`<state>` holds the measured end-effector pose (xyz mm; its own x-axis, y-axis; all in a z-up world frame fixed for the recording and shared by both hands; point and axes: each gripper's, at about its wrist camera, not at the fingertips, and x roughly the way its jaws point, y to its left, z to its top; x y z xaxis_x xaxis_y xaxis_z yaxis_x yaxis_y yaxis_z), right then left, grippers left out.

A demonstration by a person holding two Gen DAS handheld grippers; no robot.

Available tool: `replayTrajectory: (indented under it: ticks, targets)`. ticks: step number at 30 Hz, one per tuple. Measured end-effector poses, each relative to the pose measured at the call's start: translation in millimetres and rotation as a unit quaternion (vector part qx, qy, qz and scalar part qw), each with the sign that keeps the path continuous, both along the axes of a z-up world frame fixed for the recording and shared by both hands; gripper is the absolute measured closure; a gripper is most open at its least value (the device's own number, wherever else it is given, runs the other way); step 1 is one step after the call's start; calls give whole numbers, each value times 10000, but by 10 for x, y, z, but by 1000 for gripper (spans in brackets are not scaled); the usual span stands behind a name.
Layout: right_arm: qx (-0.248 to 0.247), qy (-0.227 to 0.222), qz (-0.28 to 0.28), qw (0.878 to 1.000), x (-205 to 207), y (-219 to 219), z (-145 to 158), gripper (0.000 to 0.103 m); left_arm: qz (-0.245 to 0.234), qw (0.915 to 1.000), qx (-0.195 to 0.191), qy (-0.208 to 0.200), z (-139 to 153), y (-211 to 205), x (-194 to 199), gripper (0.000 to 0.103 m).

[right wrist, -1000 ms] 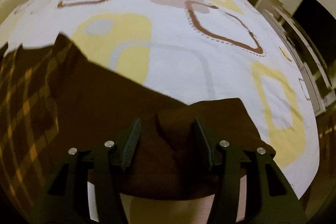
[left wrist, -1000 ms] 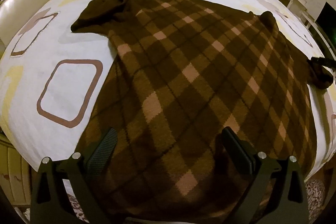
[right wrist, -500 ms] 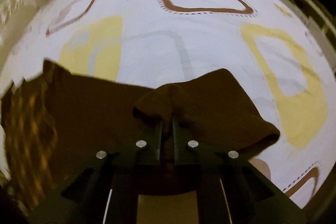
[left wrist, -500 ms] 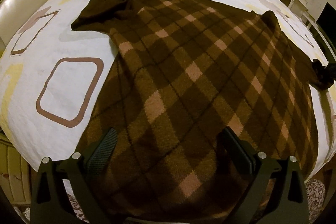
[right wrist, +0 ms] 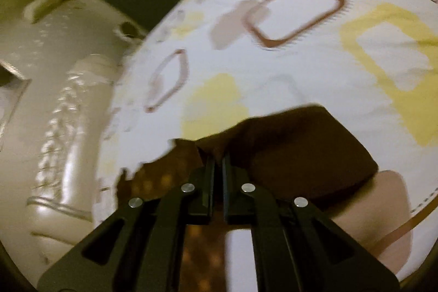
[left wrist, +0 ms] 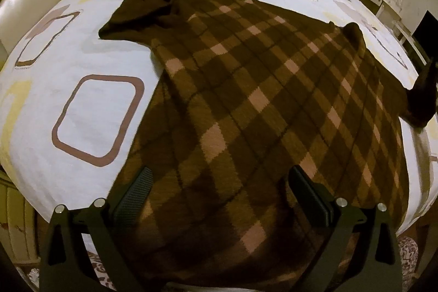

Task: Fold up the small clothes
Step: 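Lift the sleeve with the right gripper and fold it across the sweater body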

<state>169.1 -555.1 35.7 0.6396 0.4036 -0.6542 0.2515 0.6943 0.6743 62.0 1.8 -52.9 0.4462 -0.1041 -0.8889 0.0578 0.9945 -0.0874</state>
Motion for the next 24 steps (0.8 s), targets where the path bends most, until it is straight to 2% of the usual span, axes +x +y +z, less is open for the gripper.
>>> replayTrajectory:
  ticks: [4,8,13,19,24]
  targets:
    - [332,-391,403,9979,63,411,373,99,13,10000,-56,-44,45,38,-5,4]
    - [692,-635,802,9923,192,900,610,99,26,9999,-105,-96,94,91,-14,4]
    - [964,-758,1457,9817,430,1686,737,99,27,9998,-115,-151,129,204,-44,4]
    - [1073,-548,2083,9706,755,2685,497,99,196,9995,-168,-173,136,435,-69,4]
    - [952,-64,2475,9642,896,3424,19,99,388,9989,-219,-168,114,629,-56,4]
